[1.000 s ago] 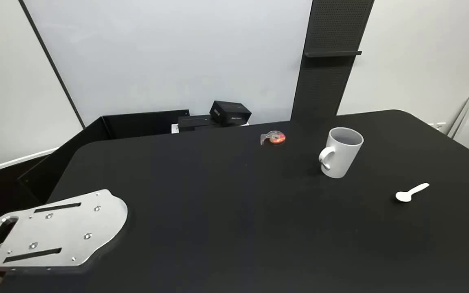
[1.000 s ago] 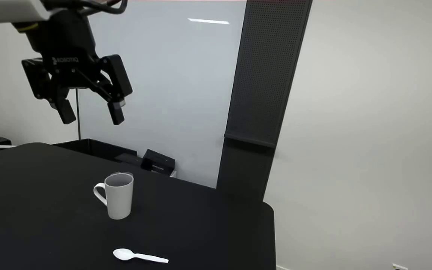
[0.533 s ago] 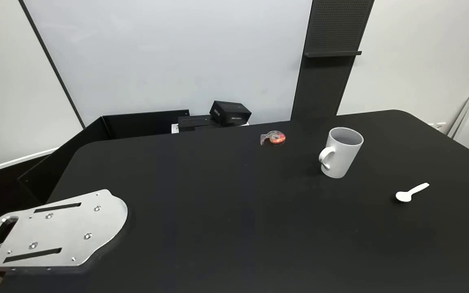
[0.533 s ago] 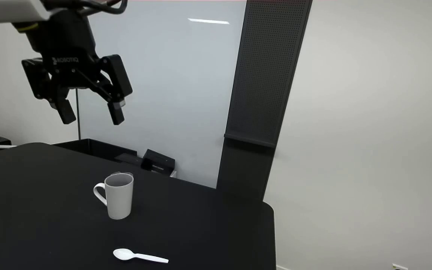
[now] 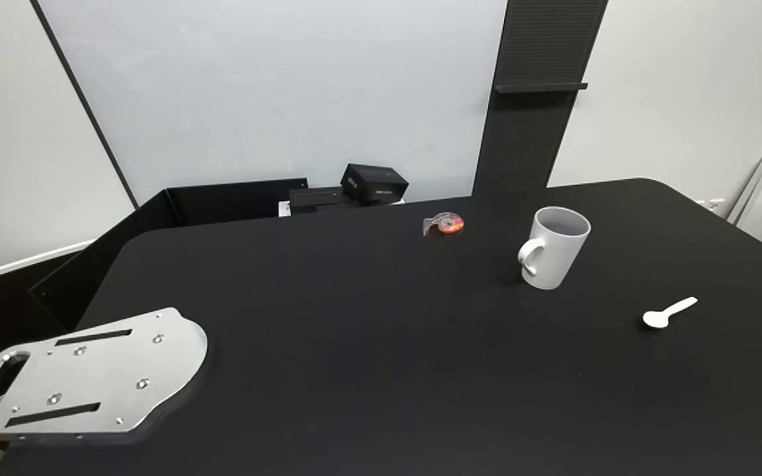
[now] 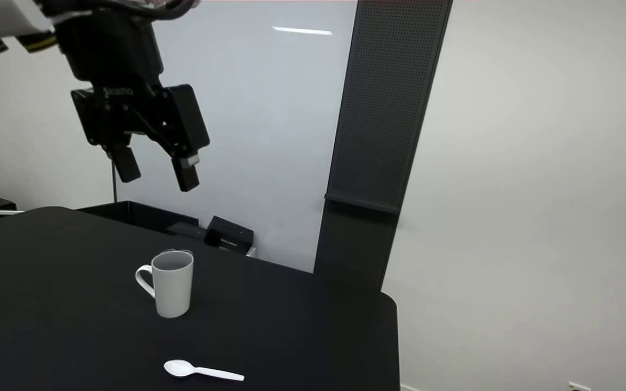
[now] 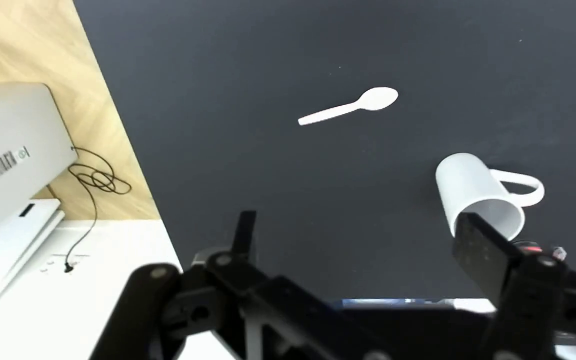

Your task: Pick up the white spoon and put it inside the light grey cup

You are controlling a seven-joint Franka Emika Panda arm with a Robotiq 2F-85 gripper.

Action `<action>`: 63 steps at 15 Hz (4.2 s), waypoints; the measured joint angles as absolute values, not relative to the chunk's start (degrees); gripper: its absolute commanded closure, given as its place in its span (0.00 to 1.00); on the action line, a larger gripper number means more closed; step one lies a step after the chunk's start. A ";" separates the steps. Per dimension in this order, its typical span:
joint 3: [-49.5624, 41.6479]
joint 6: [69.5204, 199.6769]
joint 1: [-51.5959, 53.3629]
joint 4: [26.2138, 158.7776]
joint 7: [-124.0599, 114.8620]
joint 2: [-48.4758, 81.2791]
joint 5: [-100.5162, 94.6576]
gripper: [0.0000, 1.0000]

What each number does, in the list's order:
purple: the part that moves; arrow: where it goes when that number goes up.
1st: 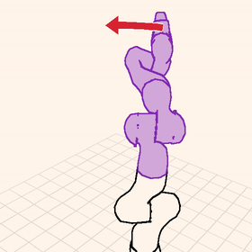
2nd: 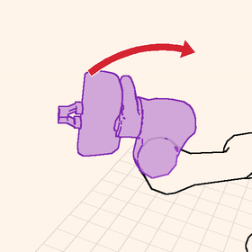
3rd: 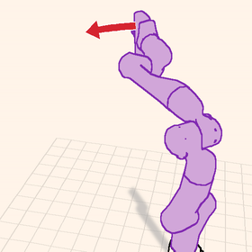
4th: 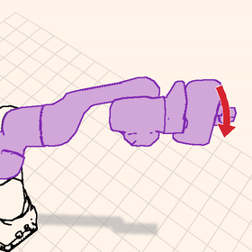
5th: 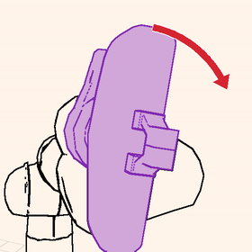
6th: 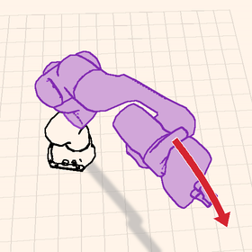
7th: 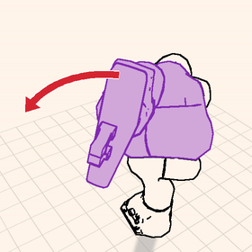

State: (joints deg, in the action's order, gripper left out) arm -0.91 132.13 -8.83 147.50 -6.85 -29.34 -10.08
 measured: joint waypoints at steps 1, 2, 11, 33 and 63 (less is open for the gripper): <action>-0.93 132.31 -9.75 147.26 -8.68 -28.83 -10.08 0.00; -0.96 132.76 -10.76 146.98 -10.54 -28.20 -10.10 0.00; -2.49 138.40 -17.06 142.92 -25.40 -19.50 -7.01 0.00; -1.36 143.47 -6.48 127.60 -72.99 2.71 0.03 0.00; -5.79 145.30 -5.77 129.05 -62.03 12.06 3.30 0.00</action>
State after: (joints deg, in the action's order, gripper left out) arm -5.79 145.30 -5.77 129.05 -62.03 12.06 3.30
